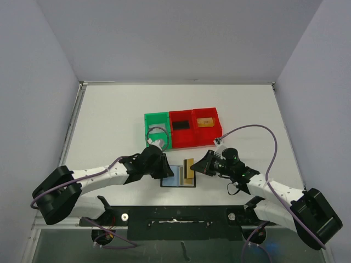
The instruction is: Take the credit cards out of the card holder
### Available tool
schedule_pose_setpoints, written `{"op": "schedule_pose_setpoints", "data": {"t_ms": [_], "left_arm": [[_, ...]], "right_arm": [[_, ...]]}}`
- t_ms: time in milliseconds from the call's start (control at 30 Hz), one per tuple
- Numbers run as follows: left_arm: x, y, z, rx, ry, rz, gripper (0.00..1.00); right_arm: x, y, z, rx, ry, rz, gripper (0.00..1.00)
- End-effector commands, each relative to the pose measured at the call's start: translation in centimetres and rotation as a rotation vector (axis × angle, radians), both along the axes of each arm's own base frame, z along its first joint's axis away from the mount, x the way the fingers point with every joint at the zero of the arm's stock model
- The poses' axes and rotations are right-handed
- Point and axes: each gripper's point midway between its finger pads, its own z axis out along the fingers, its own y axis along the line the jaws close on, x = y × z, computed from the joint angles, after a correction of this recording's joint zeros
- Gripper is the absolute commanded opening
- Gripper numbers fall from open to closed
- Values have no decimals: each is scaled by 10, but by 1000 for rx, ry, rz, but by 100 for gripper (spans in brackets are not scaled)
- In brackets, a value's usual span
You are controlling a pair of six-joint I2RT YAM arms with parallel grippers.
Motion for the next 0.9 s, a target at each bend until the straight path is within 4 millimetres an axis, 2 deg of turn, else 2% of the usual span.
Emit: {"op": "schedule_pose_setpoints", "data": {"t_ms": [0,200,300,400,500,600,733,867], "left_arm": [[17,-4,49,-110,-122,37,23],[31,38,75,-48,-175,89,38],[40,65,83,-17,-199,120,48],[55,84,107,0,-275,133,56],[68,106,121,78,-322,142,59],[80,128,130,179,-372,167,64],[89,148,133,268,-426,197,70],[88,159,119,322,-446,201,71]], "right_arm": [[35,-20,42,-27,-224,-98,0],[83,-87,90,-234,-386,-319,0],[105,-106,105,-343,-444,-343,0],[126,-110,109,-408,-448,-323,0],[149,-109,112,-462,-444,-299,0],[166,-106,105,-505,-422,-263,0],[184,-102,94,-530,-403,-230,0],[192,-92,79,-511,-334,-169,0]]}}
